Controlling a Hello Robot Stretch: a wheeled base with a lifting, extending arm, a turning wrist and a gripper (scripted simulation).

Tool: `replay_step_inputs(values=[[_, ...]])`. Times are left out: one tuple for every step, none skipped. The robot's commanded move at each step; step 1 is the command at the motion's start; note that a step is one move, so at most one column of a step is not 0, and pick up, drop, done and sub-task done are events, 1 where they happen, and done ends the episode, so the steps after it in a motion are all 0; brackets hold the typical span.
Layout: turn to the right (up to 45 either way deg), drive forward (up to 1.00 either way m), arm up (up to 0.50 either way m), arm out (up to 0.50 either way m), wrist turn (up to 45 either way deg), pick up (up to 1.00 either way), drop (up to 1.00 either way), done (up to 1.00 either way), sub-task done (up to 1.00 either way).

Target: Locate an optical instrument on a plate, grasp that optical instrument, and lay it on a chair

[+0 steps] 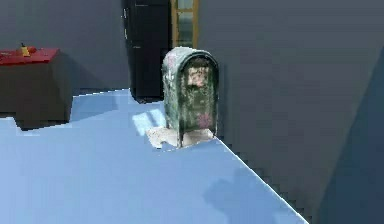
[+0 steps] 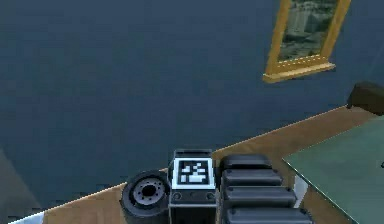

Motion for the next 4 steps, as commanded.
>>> replay_step_inputs(values=[[-45.0,0.0,0.0,0.0,0.0,0.0,0.0,0.0,0.0],[-45.0,0.0,0.0,0.0,0.0,0.0,0.0,0.0,0.0],[-30.0,0.0,0.0,0.0,0.0,0.0,0.0,0.0,0.0],[-3.0,0.0,0.0,0.0,0.0,0.0,0.0,0.0,0.0]])
